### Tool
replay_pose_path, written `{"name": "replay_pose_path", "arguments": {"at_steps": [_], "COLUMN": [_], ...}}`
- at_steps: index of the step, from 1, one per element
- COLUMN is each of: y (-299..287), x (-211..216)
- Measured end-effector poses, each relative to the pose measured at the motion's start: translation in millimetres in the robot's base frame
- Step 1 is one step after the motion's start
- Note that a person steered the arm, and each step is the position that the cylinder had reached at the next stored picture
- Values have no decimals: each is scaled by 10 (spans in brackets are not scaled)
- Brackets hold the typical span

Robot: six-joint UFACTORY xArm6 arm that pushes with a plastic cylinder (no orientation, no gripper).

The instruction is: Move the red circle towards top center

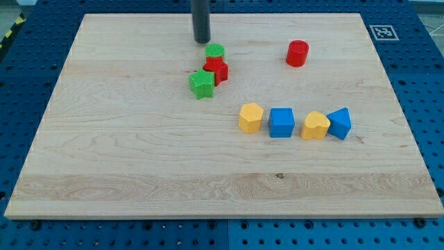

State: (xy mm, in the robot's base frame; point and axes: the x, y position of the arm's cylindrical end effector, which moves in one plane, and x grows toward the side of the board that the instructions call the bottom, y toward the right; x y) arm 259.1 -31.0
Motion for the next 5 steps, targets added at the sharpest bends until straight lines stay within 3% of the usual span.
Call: {"name": "replay_pose_path", "arguments": {"at_steps": [2,3,4,5], "y": [1414,2147,2469,2418], "x": [-135,140,521,793]}}
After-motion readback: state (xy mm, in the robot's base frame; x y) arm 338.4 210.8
